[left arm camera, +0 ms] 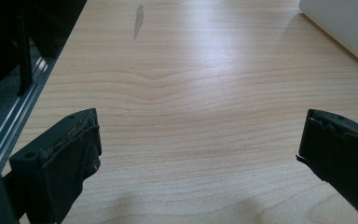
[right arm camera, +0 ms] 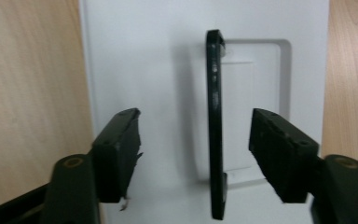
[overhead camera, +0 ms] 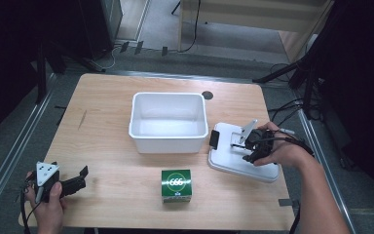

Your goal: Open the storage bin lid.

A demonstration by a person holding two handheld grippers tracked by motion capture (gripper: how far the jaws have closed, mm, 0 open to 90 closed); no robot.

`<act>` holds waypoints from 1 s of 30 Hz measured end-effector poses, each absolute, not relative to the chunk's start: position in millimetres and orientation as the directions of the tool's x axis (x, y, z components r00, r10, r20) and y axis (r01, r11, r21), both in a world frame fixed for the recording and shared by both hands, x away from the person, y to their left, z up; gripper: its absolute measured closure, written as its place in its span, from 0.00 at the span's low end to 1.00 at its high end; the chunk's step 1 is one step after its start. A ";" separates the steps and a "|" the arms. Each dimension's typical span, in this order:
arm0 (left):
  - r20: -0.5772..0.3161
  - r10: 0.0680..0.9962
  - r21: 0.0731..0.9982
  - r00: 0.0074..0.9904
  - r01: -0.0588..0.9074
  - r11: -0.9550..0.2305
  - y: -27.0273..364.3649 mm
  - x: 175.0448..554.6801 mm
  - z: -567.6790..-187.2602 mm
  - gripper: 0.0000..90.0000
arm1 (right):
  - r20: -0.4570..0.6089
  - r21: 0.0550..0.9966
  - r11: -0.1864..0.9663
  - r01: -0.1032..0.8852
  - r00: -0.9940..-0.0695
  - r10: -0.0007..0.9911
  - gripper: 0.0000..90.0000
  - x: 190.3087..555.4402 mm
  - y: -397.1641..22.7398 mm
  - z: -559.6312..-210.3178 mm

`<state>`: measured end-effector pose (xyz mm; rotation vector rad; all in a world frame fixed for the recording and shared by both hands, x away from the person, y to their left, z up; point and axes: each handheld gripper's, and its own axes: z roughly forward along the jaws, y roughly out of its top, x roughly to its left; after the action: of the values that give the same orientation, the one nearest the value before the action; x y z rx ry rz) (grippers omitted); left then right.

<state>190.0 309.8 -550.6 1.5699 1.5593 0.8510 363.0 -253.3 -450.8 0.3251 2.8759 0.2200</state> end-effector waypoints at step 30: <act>-0.055 0.998 0.868 0.042 0.496 0.027 310.6 189.7 -549.9 0.00 | -0.081 0.203 0.966 0.161 -0.980 0.180 0.00 297.1 -156.8 -426.4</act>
<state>189.7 310.6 -549.9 1.5692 1.5531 0.8450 297.1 -156.8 -426.4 0.2622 3.0167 0.2984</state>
